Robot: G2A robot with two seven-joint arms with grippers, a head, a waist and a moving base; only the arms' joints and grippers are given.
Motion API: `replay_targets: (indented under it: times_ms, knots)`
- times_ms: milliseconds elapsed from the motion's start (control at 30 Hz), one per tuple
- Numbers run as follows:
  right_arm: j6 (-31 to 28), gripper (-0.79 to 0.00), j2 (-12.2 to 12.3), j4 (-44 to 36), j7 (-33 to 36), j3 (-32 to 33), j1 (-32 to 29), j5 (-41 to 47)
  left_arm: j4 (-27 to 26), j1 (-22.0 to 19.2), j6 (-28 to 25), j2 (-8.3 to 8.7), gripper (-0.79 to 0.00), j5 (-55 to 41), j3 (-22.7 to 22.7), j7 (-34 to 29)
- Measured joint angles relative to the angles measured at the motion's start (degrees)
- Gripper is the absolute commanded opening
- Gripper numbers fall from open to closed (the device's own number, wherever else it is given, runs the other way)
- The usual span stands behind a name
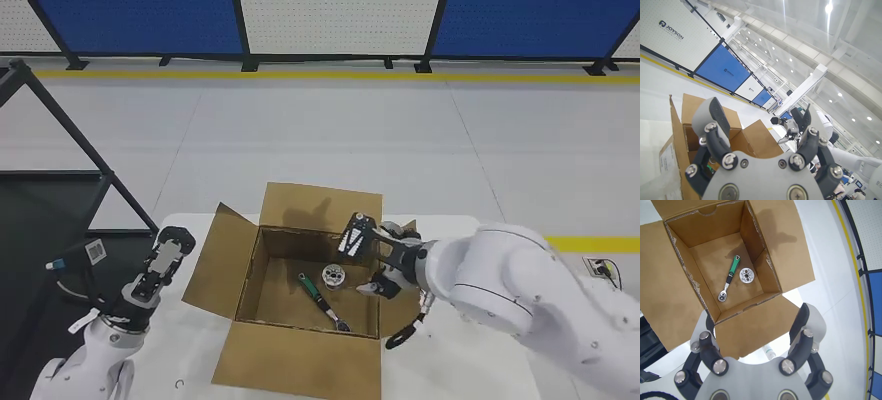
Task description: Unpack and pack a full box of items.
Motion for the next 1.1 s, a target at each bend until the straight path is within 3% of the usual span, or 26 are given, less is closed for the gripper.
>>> replay_targets:
  times_ms: [433, 733, 833, 1100]
  knots:
    - [0.1, 0.000, -16.5, 24.4, -4.0, -14.9, 6.5, 8.1, -0.5, 3.1, 0.3, -0.07, 0.000, -0.7, -3.1, 4.0]
    - [0.5, 0.000, -26.8, 41.5, -7.3, -18.7, 6.1, 9.3, -0.5, 3.1, 0.3, -0.06, 0.000, -0.7, -3.1, 4.0]
    - [-1.8, 0.000, -28.4, 45.1, -7.1, -18.5, 6.0, 11.1, -0.5, 3.1, 0.3, -0.06, 0.000, -0.7, -3.1, 4.0]
    - [-1.5, 0.000, -28.3, 44.8, -7.1, -18.5, 6.0, 11.1, -0.5, 3.1, 0.3, -0.06, 0.000, -0.7, -3.1, 4.0]
